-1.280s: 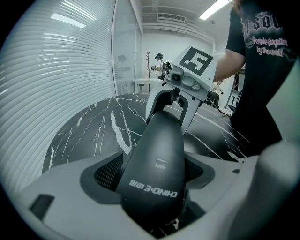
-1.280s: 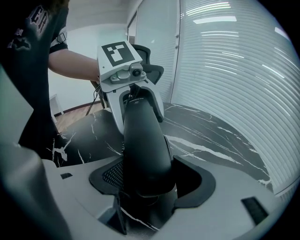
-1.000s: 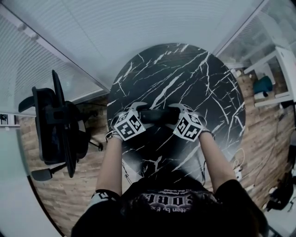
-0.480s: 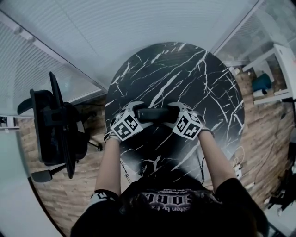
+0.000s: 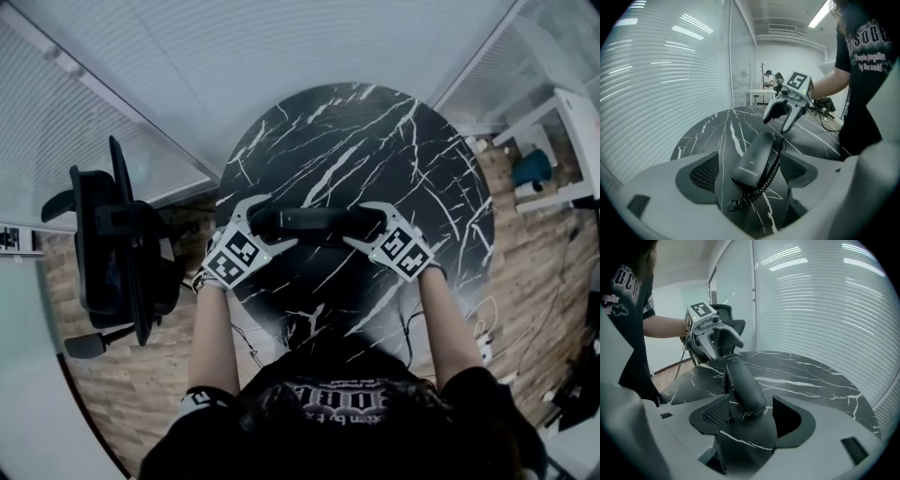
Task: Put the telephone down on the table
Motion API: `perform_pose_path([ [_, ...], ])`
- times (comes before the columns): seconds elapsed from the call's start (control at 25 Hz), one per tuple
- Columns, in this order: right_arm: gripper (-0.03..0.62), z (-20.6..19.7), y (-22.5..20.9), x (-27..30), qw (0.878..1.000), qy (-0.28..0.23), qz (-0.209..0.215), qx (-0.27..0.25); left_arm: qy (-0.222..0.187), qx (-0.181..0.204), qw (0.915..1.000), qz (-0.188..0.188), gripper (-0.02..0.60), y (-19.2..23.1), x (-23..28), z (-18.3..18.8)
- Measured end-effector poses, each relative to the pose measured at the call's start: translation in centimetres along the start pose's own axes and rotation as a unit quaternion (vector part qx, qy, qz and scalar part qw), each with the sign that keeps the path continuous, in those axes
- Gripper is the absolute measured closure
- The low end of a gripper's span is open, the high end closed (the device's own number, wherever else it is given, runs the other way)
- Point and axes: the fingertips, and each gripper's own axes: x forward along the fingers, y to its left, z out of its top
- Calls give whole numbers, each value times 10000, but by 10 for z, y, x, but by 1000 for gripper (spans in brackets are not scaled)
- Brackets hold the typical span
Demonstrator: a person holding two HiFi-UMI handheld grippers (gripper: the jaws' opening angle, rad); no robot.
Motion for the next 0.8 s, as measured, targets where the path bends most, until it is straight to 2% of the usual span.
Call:
perform_pose_path([
  [0.2,290,15,4,-32,9972,-567,-233,435,-736,-166,9960,474,269,-8,-31,41],
  [0.36,306,35,12,-56,9922,-1025,-456,541,-1070,-305,9921,572,339,-33,-41,62],
  [0.4,330,40,13,-63,9904,-1128,-608,522,-1152,-352,9912,551,345,-43,-43,66],
  [0.48,433,48,15,-76,9851,-1364,-922,488,-1364,-469,9881,532,367,-61,-49,74],
  [0.56,488,54,19,-88,9798,-1585,-1093,534,-1614,-641,9831,582,395,-74,-56,83],
  [0.68,510,59,29,-104,9748,-1788,-1175,636,-1876,-882,9749,817,456,-85,-66,94],
  [0.8,525,61,39,-117,9708,-1916,-1277,670,-1951,-965,9674,1295,553,-90,-78,99],
])
